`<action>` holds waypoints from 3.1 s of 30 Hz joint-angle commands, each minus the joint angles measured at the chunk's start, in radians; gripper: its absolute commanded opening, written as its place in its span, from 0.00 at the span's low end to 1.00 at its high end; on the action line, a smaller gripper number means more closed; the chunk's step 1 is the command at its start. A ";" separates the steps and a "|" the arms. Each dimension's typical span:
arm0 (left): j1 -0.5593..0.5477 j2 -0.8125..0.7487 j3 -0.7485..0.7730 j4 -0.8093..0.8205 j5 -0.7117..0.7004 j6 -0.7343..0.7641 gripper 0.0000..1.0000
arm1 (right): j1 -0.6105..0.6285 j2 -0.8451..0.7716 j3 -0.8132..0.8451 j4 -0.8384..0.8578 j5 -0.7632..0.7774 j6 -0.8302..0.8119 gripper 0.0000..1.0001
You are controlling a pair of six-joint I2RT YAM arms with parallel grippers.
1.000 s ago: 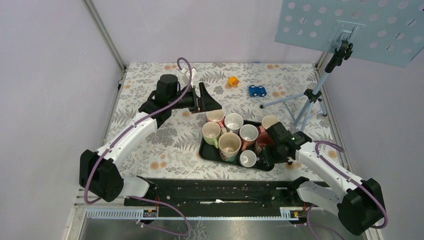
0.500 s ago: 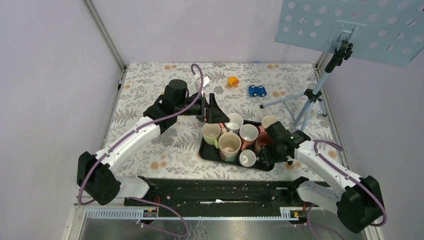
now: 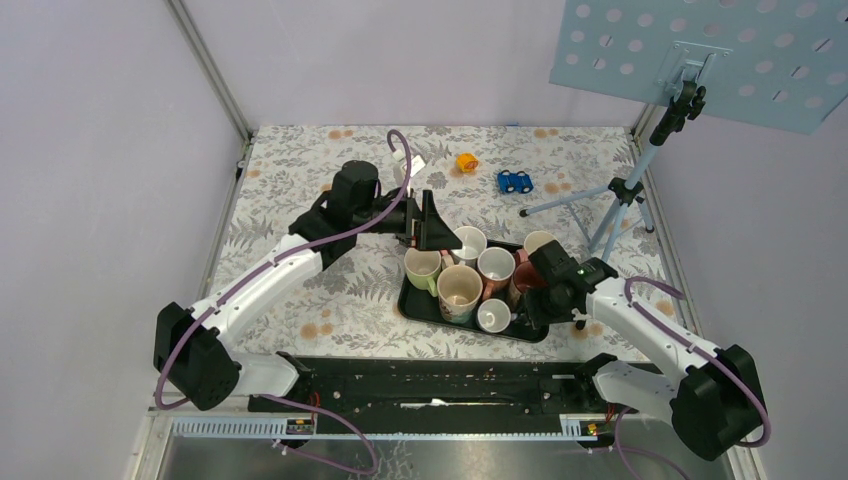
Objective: Turn the mug right side up
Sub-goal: Place the cup on the tray, then reset both arms
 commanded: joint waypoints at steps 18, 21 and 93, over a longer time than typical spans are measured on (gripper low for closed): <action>-0.012 -0.027 0.032 0.023 -0.001 0.030 0.82 | 0.007 0.012 0.046 0.025 -0.042 -0.004 0.30; -0.012 -0.026 0.032 0.020 -0.002 0.030 0.82 | 0.008 0.001 0.039 0.026 -0.044 -0.004 0.30; -0.006 -0.195 0.210 -0.334 -0.841 0.099 0.99 | 0.007 -0.092 0.450 0.419 0.112 -1.145 1.00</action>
